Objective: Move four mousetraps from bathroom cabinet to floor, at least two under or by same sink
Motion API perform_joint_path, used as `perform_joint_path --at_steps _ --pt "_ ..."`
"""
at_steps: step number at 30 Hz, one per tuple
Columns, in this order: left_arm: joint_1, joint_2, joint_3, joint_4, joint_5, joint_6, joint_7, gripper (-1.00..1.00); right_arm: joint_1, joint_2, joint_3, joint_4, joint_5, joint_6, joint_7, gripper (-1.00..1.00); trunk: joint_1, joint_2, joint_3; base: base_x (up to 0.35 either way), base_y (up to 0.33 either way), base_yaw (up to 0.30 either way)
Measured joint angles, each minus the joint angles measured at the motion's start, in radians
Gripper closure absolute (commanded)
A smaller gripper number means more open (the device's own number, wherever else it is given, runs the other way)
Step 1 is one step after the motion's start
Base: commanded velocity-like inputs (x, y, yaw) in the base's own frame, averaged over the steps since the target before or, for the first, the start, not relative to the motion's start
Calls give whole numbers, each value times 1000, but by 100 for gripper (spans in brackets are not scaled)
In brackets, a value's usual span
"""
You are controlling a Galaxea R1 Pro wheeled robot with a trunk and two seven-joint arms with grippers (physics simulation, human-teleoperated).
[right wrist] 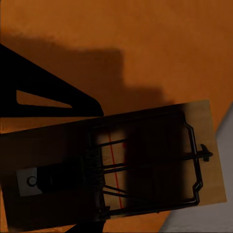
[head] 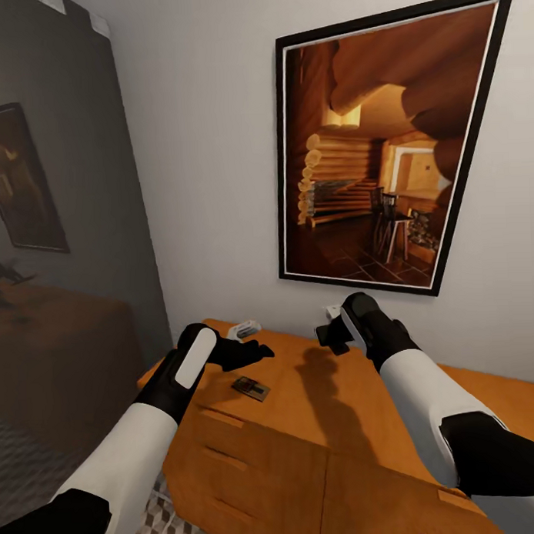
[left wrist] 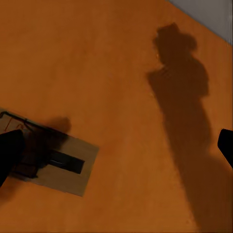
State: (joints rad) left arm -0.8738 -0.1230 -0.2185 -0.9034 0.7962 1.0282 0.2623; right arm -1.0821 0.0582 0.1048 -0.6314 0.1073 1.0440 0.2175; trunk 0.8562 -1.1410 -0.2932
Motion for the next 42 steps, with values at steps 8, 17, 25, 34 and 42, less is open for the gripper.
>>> perform_joint_path --at_steps 8,17,25,34,42 --pt "0 0 0 0 6 0 -1 -100 0 0 0 0 0 0 0 100 0 0 0 0 259 -248" --pt "0 1 1 1 -1 0 -2 -100 0 3 0 0 0 0 0 100 0 0 0 22 311 -248" --pt "0 1 1 1 -1 0 -2 -100 0 2 0 0 0 0 0 100 0 0 0 23 83 -248" --pt "0 1 2 0 -2 -1 1 -100 0 0 0 0 0 0 0 100 0 0 0 1 2 -214" --pt "0 -3 10 8 0 -2 76 -100 0 0 0 0 0 0 0 100 0 0 0 0 0 -21"
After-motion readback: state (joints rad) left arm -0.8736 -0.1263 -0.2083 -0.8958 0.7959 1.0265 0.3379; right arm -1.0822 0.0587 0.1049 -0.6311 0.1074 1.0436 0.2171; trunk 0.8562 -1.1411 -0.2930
